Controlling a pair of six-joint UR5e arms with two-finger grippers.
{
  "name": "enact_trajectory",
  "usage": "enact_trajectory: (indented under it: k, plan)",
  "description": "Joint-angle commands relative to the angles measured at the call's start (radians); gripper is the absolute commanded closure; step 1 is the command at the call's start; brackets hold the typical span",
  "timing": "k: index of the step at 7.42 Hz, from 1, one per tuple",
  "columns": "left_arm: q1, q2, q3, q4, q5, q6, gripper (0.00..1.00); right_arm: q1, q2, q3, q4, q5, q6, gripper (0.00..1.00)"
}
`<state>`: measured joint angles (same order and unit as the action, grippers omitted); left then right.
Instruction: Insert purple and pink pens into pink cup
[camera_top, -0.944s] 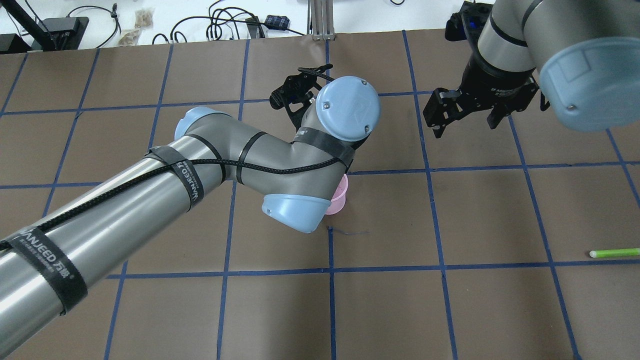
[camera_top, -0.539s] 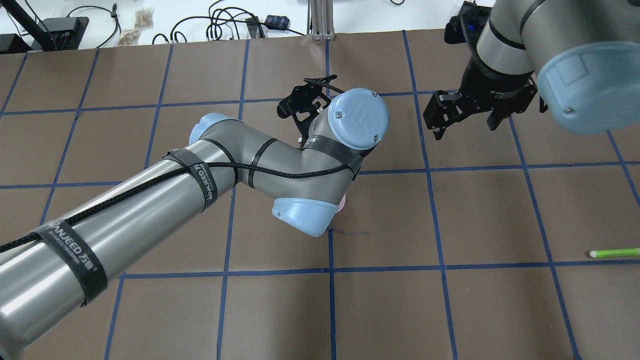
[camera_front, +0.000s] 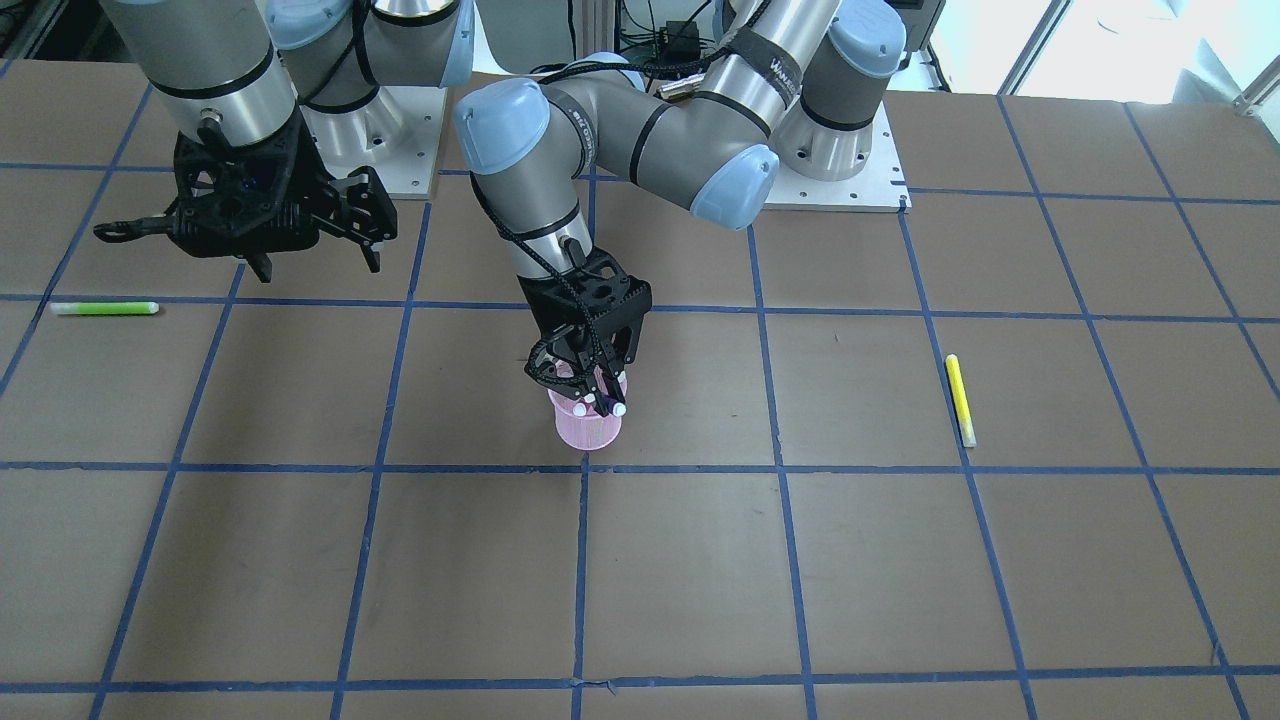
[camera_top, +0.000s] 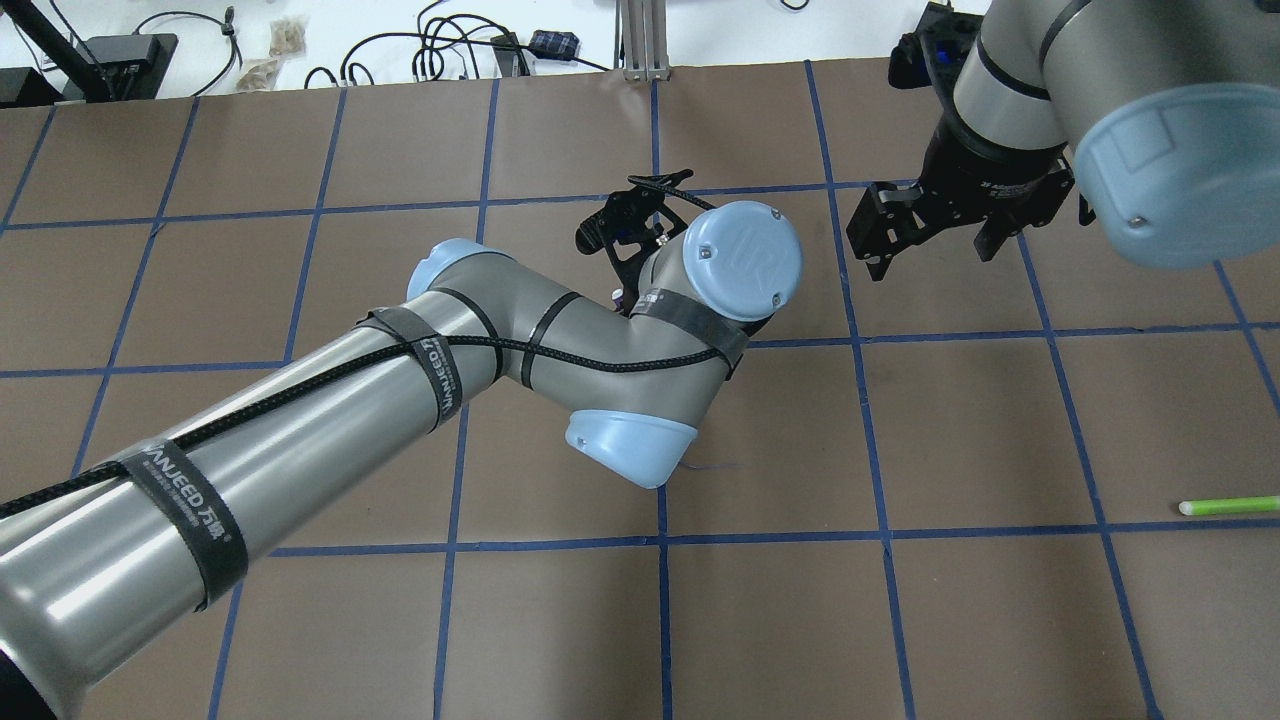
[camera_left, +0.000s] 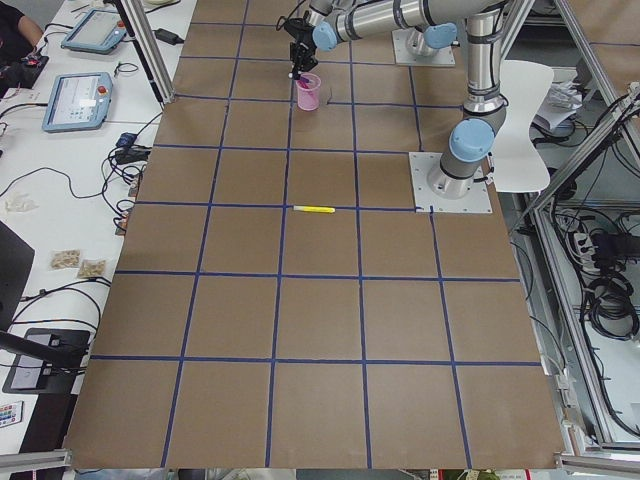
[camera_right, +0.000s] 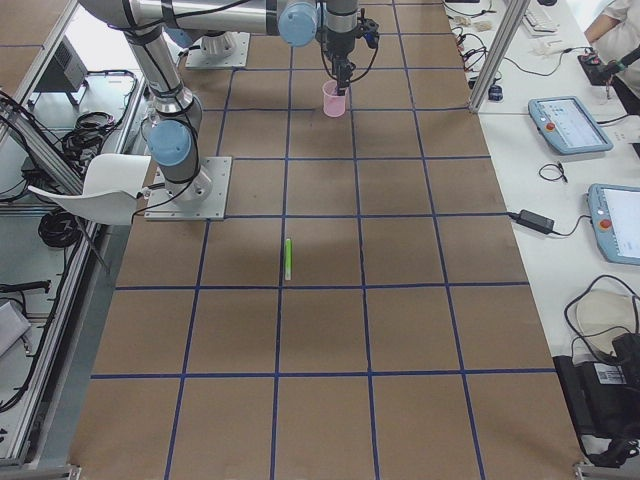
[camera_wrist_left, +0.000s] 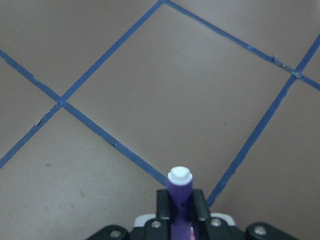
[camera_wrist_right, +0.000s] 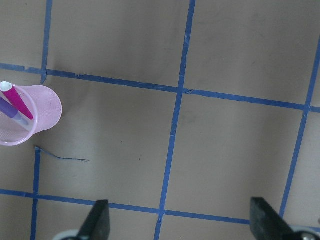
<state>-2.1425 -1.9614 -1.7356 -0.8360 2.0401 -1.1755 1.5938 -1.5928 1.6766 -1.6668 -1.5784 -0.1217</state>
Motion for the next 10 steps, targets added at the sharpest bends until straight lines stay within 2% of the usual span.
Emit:
enact_trajectory:
  k: [1, 3, 5, 6, 7, 10]
  plan:
    - [-0.008, -0.001, 0.001, 0.000, 0.002, 0.002, 0.11, 0.000, -0.003, 0.000, 0.001, 0.000, 0.013, 0.00]
    - [-0.007, 0.031, 0.008, -0.003, -0.003, 0.029, 0.00, -0.002, -0.003, 0.000, -0.001, 0.000, 0.013, 0.00]
    - [0.044, 0.067, 0.033, -0.009, -0.024, 0.356, 0.00, -0.002, -0.003, 0.000, -0.001, 0.000, 0.013, 0.00]
    - [0.120, 0.094, 0.037, -0.049, -0.125, 0.444, 0.00, -0.002, -0.003, 0.000, -0.001, 0.000, 0.013, 0.00]
    - [0.212, 0.128, 0.060, -0.148, -0.203, 0.609, 0.00, -0.002, -0.003, 0.000, -0.001, 0.000, 0.013, 0.00]
    - [0.464, 0.199, 0.238, -0.560, -0.386, 1.051, 0.00, -0.003, -0.003, -0.008, -0.002, 0.003, 0.011, 0.00]
